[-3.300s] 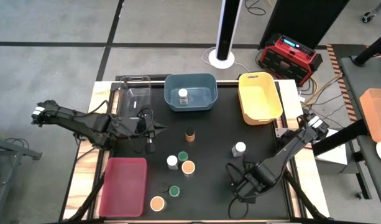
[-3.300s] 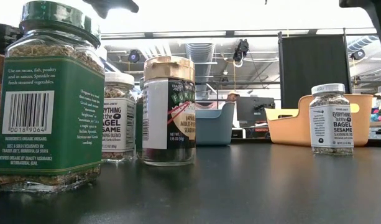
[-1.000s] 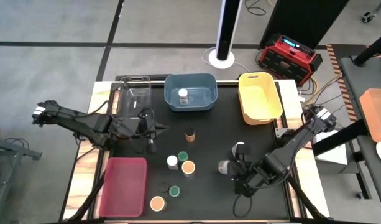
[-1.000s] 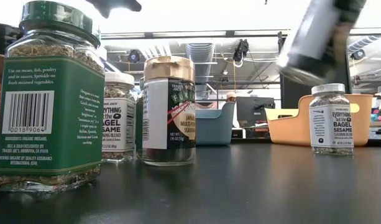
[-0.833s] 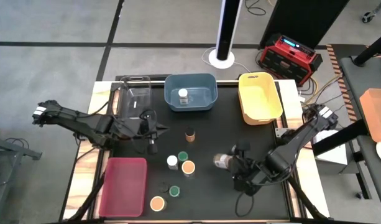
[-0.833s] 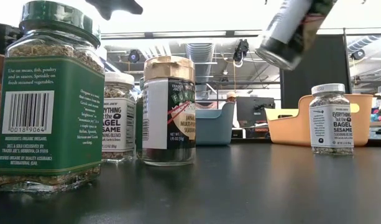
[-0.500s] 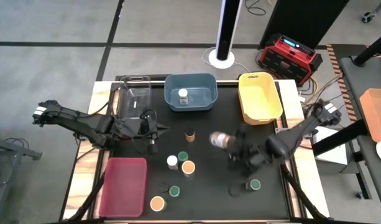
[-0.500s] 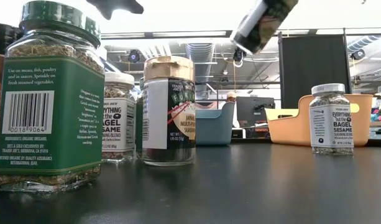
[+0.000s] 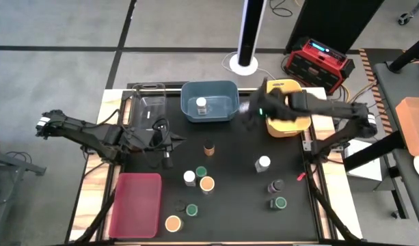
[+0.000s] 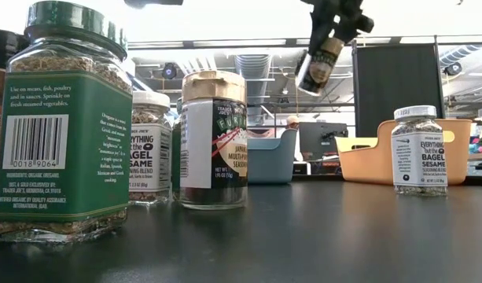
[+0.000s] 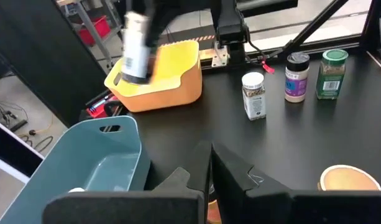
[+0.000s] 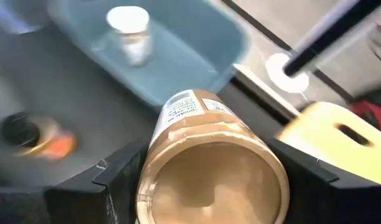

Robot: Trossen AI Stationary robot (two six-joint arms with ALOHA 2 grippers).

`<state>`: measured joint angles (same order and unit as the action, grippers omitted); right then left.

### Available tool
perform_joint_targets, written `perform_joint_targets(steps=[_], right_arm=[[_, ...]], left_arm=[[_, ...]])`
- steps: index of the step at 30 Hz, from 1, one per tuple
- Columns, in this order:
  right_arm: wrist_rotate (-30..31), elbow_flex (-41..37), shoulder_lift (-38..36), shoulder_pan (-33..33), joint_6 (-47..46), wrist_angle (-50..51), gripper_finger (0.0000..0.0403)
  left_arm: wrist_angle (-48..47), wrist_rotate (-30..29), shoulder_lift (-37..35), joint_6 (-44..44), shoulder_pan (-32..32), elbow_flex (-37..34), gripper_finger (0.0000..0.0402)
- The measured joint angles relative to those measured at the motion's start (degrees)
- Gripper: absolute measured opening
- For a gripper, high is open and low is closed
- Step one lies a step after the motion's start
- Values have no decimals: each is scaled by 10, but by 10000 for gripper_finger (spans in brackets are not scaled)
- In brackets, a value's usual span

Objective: Sort spices by type
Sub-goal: Put the top right gold seasoning bottle into the yellow bin

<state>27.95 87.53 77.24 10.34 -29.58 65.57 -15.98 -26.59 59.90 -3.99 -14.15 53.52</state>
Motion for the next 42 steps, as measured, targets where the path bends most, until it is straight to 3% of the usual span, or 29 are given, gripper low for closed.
perform_joint_targets(steps=[8,15,21,26,37,42], right_arm=[[-82,33,18,178,-3,91,267],[-120,33,24,275,-3,148,267],[-123,33,53,328,6,172,267],[-180,33,88,370,57,170,267],[-180,32,153,439,127,133,267],[-237,30,167,462,157,90,267]], left_arm=[[-16,0,0,0,0,0,0],[-23,0,0,0,0,0,0],[-23,0,0,-13,0,0,0],[-23,0,0,-13,0,0,0],[-23,0,0,-11,0,0,0],[-23,0,0,-11,0,0,0]])
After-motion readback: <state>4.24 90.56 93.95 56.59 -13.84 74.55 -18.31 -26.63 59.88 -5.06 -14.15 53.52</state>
